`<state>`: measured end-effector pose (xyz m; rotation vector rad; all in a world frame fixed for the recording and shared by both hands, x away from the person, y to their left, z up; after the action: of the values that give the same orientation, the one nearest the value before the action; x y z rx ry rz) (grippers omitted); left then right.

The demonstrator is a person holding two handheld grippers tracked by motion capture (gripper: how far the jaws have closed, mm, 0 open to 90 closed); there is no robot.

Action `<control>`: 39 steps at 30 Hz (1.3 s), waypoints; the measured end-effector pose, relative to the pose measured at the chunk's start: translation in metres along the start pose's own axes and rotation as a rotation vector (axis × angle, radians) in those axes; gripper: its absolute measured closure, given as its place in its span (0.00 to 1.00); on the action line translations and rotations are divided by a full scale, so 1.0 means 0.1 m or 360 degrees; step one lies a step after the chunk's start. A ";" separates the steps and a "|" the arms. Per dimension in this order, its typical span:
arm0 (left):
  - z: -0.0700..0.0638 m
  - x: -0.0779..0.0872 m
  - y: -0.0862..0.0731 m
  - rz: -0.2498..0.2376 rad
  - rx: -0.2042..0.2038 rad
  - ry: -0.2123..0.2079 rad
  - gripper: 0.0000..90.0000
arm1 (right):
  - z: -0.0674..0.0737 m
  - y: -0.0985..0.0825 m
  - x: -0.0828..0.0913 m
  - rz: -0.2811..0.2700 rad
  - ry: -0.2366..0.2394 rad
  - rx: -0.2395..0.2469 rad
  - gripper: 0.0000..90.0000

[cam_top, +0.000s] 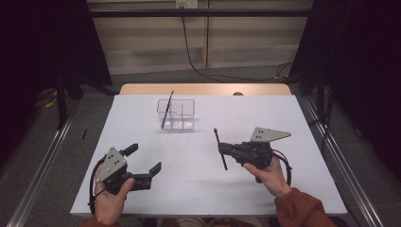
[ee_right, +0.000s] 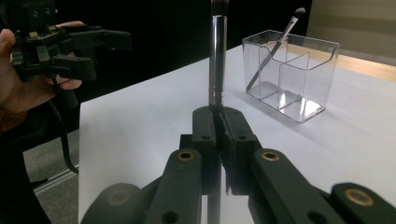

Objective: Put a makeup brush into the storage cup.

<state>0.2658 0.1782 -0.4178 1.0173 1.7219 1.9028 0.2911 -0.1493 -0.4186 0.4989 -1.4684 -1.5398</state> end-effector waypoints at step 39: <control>-0.58 -0.87 0.40 -0.0051 -0.0056 -0.0366 0.03 | 0.07 0.00 -0.10 -0.0023 0.0021 0.0044 0.94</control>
<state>0.2893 0.0699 -0.4005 1.1393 1.5602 1.7157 0.2906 -0.1371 -0.4201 0.5360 -1.4808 -1.5262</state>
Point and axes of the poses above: each handheld gripper's, and its own axes: x roughly backward along the jaws, y roughly out of its top, z roughly to its left, the point moved 4 cm from there along -x, roughly forward along the jaws, and after that the axes turned 2 degrees about -y, right-handed, at the moved point
